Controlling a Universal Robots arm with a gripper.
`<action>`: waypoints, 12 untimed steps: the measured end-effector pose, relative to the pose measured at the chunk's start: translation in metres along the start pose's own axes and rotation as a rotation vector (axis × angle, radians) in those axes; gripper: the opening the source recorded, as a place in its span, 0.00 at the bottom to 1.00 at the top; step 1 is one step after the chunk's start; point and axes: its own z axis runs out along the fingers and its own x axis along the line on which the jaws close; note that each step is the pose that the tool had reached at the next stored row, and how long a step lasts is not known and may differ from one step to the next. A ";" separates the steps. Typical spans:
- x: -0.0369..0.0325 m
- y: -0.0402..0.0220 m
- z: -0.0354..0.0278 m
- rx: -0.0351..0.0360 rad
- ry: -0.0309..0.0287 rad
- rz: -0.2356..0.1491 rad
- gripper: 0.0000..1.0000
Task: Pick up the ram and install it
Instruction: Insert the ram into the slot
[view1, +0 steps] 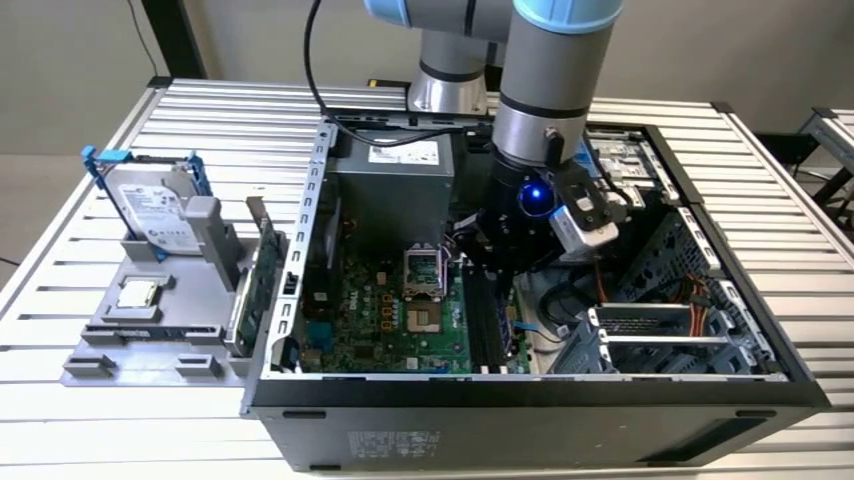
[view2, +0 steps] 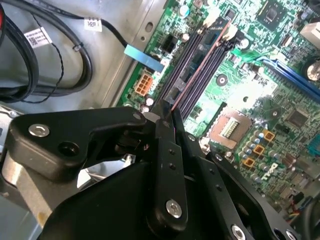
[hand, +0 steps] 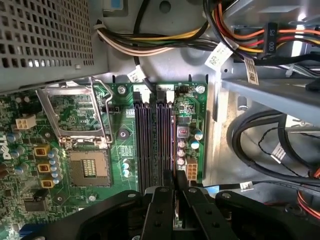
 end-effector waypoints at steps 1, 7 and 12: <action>0.0001 0.0004 0.0003 0.0004 -0.0007 0.000 0.00; 0.0005 0.0027 0.0022 0.0004 -0.0022 0.001 0.00; 0.0013 0.0038 0.0032 0.0004 -0.0025 0.000 0.00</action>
